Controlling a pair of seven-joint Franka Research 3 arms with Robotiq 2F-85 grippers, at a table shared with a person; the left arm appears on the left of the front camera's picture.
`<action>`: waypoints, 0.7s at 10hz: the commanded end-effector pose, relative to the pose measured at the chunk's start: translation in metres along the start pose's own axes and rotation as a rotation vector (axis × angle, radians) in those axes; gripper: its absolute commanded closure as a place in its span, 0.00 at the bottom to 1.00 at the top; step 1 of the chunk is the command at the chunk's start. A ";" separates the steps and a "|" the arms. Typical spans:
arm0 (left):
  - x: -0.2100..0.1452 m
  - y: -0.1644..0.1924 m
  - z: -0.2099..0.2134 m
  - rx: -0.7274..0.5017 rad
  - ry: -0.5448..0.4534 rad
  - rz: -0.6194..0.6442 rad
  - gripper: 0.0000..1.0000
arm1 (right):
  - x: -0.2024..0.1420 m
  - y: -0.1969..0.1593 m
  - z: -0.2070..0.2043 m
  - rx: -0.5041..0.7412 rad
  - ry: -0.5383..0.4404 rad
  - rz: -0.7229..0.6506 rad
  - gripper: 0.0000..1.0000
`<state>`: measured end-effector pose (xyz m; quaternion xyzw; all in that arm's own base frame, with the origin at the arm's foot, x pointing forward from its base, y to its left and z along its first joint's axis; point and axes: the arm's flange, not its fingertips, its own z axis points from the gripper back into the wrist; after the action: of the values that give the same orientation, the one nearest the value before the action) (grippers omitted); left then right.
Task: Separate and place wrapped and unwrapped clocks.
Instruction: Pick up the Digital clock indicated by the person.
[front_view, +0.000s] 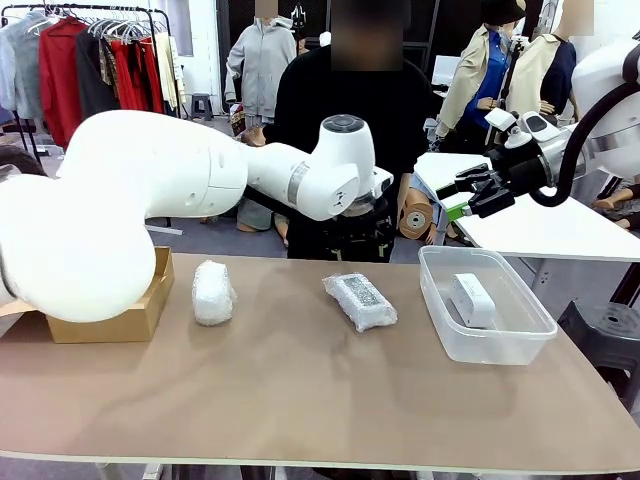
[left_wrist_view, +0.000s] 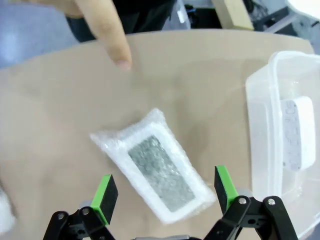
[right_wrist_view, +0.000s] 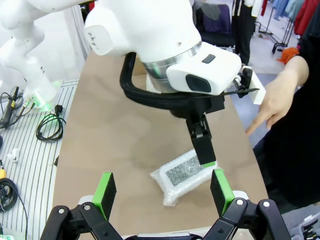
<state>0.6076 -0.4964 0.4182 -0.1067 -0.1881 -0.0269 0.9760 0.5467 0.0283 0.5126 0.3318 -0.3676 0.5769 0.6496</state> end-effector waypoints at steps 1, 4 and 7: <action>0.000 -0.022 -0.001 0.091 -0.004 0.172 0.00 | 0.001 0.000 0.001 -0.001 0.001 0.002 0.00; -0.006 -0.039 -0.004 0.102 0.063 0.319 0.00 | 0.001 0.000 0.001 -0.001 0.001 0.002 0.00; 0.000 -0.031 -0.019 0.066 0.090 0.379 0.00 | 0.001 0.000 0.001 -0.001 0.001 0.002 0.00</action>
<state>0.5975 -0.5241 0.4064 -0.0942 -0.1310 0.1491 0.9756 0.5467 0.0283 0.5126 0.3318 -0.3676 0.5769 0.6496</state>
